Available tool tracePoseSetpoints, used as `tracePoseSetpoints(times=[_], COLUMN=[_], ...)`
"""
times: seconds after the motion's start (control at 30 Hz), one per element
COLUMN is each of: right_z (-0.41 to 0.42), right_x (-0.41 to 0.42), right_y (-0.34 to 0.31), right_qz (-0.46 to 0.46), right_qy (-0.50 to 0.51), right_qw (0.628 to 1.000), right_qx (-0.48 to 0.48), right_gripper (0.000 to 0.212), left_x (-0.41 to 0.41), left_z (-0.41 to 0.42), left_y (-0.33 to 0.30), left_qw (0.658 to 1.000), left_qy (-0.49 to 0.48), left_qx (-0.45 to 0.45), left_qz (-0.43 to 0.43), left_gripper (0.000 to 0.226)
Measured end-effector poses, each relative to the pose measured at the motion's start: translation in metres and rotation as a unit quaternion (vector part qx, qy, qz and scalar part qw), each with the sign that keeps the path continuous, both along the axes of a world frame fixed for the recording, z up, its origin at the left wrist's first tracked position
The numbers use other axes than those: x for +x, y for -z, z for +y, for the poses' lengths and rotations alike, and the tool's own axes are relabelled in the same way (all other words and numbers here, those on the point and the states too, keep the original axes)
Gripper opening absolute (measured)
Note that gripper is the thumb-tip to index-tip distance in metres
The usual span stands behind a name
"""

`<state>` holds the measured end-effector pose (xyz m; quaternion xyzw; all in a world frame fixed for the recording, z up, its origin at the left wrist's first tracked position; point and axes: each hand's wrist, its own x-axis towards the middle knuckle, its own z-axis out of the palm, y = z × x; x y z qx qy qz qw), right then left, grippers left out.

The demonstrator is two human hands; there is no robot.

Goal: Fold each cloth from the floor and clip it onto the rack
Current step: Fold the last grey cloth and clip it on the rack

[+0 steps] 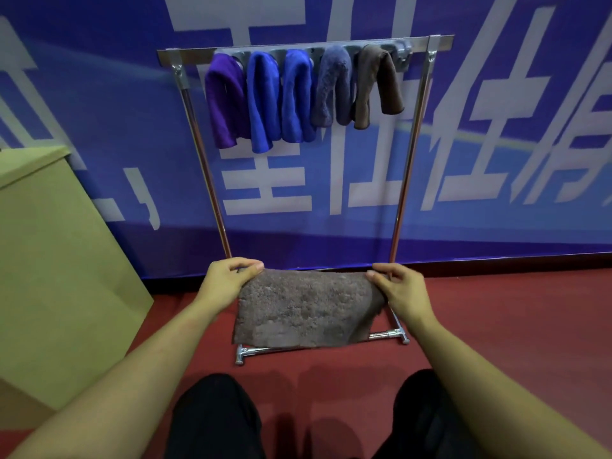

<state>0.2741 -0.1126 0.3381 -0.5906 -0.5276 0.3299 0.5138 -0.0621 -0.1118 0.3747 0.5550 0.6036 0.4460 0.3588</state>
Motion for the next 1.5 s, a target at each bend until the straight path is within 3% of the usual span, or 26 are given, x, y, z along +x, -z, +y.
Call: tracePoseSetpoints(times=[0.13, 0.23, 0.3, 0.37, 0.47, 0.67, 0.87, 1.0, 1.23, 1.5], right_z=[0.015, 0.020, 0.022, 0.023, 0.027, 0.024, 0.013, 0.013, 0.011, 0.012], right_x=[0.003, 0.010, 0.012, 0.011, 0.009, 0.009, -0.001, -0.003, 0.006, 0.009], right_y=[-0.036, -0.057, -0.066, -0.077, -0.086, -0.084, -0.088, -0.089, -0.074, -0.065], right_qz=[0.006, 0.057, 0.004, -0.048, -0.045, -0.018, 0.118, 0.106, 0.018, -0.053], right_qy=[0.002, -0.105, -0.148, -0.129, -0.093, -0.059, -0.041, -0.040, -0.129, -0.053], right_qw=[1.000, 0.992, 0.988, 0.990, 0.994, 0.996, 0.986, 0.987, 0.991, 0.996], right_qx=[0.012, -0.030, -0.035, -0.009, 0.026, 0.063, 0.109, 0.111, 0.022, 0.046], right_gripper=[0.020, 0.029, 0.045, 0.040, 0.029, 0.027, 0.027, 0.037, 0.071, 0.048], left_x=[0.004, 0.006, 0.002, -0.001, -0.002, 0.000, 0.007, 0.009, 0.009, 0.003], left_z=[0.000, -0.001, 0.000, 0.002, 0.003, -0.007, -0.008, -0.004, -0.008, -0.008], left_y=[-0.013, -0.024, -0.026, -0.027, -0.032, -0.039, -0.049, -0.050, -0.040, -0.030], left_qw=[0.983, 0.972, 0.976, 0.984, 0.987, 0.983, 0.968, 0.973, 0.992, 0.995], left_qy=[0.005, 0.021, 0.005, -0.019, -0.047, -0.087, -0.112, -0.102, 0.018, -0.021], left_qx=[-0.043, -0.034, -0.012, 0.015, 0.053, 0.128, 0.163, 0.143, 0.052, 0.072], left_qz=[-0.180, -0.232, -0.216, -0.179, -0.143, -0.098, -0.152, -0.151, -0.112, -0.062], left_gripper=[0.023, 0.030, 0.030, 0.027, 0.025, 0.020, 0.019, 0.025, 0.070, 0.068])
